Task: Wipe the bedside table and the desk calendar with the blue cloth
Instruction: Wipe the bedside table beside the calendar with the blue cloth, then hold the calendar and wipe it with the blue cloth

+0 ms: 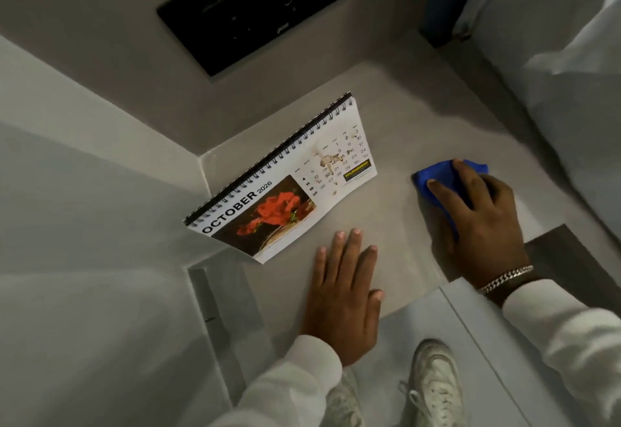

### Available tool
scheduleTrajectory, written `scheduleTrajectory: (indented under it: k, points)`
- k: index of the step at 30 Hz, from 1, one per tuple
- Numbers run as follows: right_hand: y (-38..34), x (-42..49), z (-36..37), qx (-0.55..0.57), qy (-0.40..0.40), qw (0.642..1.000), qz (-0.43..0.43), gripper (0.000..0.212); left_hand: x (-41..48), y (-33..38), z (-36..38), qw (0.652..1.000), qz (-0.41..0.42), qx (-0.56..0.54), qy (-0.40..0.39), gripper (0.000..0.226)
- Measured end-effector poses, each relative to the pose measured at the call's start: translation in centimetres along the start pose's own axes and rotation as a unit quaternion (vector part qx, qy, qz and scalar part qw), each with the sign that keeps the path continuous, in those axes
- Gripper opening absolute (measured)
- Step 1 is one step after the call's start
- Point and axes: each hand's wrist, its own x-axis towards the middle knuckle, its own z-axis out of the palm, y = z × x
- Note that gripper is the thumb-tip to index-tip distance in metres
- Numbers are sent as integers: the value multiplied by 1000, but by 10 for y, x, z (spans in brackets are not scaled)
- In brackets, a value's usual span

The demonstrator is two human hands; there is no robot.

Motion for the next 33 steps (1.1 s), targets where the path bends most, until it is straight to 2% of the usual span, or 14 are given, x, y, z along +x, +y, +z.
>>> scheduleTrajectory:
  k: [3,8,12,15,18,20,24,28,33]
  points:
    - [-14,-4,-5,34,7,999,19,50,-10,-12,-23,997,49,-54,-2,58]
    - [-45,-15,-12,127,-15,992,11,51,-17,-34,-105,988,135,-6,69,59]
    - [-79,-19,-13,269,2,962,56,42,6,-63,-165,984,127,36,119,74]
    - [-108,-15,-10,367,83,917,132,40,37,-88,-187,990,113,50,72,89]
    - [-133,-2,-5,422,145,867,221,44,58,-104,-188,981,163,104,10,93]
    - [-144,9,0,451,157,844,245,45,64,-110,-184,977,189,100,-15,92]
    - [-167,24,16,489,142,819,264,49,66,-116,-182,976,206,63,-38,92]
    - [-193,15,35,479,165,825,251,49,70,-113,-185,978,202,31,-47,92]
    - [-220,-13,52,464,142,856,176,49,70,-114,-188,974,222,10,-41,91]
